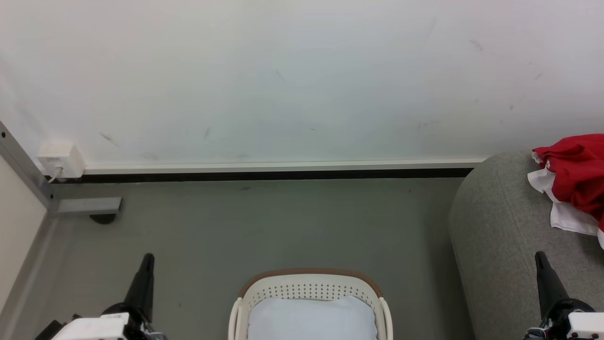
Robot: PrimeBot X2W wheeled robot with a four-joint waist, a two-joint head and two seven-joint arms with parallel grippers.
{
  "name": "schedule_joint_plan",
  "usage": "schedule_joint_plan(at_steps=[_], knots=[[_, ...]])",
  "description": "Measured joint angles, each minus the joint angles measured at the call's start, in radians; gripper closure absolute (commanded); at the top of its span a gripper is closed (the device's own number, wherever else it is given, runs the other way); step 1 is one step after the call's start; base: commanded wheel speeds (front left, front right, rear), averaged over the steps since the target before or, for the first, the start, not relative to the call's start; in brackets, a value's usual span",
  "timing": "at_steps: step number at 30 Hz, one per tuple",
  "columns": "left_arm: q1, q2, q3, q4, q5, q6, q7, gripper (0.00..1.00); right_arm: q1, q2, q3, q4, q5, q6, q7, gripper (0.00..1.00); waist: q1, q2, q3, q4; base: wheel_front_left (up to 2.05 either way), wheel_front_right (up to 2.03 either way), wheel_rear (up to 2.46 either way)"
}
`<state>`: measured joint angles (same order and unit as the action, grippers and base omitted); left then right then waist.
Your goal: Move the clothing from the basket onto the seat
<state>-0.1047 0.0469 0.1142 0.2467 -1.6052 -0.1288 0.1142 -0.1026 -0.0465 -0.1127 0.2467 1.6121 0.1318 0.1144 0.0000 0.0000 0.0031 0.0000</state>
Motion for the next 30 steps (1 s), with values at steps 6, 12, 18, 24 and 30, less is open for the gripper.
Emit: schedule_joint_plan(at_steps=[6,12,18,24,30], knots=[[0.000,0.000,0.000,0.000,0.000,0.000,0.000,1.00,0.000,0.000,0.000,0.000,0.000,0.000,0.000,1.00,0.0000,0.0000,0.000,0.000,0.00,0.00,0.00],[0.000,0.000,0.000,0.000,0.000,0.000,0.000,1.00,0.000,0.000,0.000,0.000,0.000,0.000,0.000,1.00,0.0000,0.0000,0.000,0.000,0.00,0.00,0.00],[0.000,0.000,0.000,0.000,0.000,0.000,0.000,1.00,0.000,0.000,0.000,0.000,0.000,0.000,0.000,1.00,0.0000,0.0000,0.000,0.000,0.00,0.00,0.00],[0.000,0.000,0.000,0.000,0.000,0.000,0.000,1.00,0.000,0.000,0.000,0.000,0.000,0.000,0.000,1.00,0.0000,0.0000,0.000,0.000,0.00,0.00,0.00],[0.000,0.000,0.000,0.000,0.000,0.000,0.000,1.00,0.000,0.000,0.000,0.000,0.000,0.000,0.000,1.00,0.0000,0.0000,0.000,0.000,0.00,0.00,0.00]])
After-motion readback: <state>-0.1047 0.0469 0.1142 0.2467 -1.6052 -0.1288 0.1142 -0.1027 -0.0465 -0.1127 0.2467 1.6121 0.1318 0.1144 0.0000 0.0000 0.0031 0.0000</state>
